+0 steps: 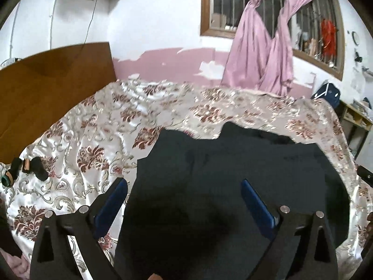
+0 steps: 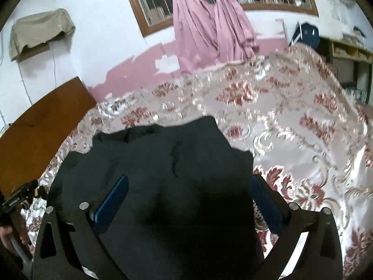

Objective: Fold large clothes
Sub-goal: 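Release the jacket and pull both grippers back from the bundle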

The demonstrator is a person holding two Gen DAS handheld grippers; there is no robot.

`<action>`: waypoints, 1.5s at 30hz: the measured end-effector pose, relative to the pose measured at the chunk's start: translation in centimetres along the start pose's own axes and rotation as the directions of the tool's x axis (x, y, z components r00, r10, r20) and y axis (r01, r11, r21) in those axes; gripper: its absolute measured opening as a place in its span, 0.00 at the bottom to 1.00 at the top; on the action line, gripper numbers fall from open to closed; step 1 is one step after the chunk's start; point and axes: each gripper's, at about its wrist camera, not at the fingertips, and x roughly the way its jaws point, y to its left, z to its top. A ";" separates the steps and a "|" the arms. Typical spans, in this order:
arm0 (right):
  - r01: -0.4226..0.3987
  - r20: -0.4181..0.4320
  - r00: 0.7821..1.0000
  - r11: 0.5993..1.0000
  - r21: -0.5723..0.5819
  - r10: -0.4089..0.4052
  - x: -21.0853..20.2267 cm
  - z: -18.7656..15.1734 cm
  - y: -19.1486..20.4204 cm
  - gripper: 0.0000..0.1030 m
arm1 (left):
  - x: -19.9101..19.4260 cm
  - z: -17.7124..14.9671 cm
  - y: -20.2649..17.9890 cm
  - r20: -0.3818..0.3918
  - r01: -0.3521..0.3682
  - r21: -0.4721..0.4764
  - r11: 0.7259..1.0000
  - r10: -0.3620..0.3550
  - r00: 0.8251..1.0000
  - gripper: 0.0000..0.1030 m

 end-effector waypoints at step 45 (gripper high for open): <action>-0.070 0.315 0.934 0.951 -0.301 0.168 -22.1 -10.8 11.5 0.99 | -20.7 -13.3 -2.6 0.300 0.013 0.010 1.000 -0.016 0.954 1.00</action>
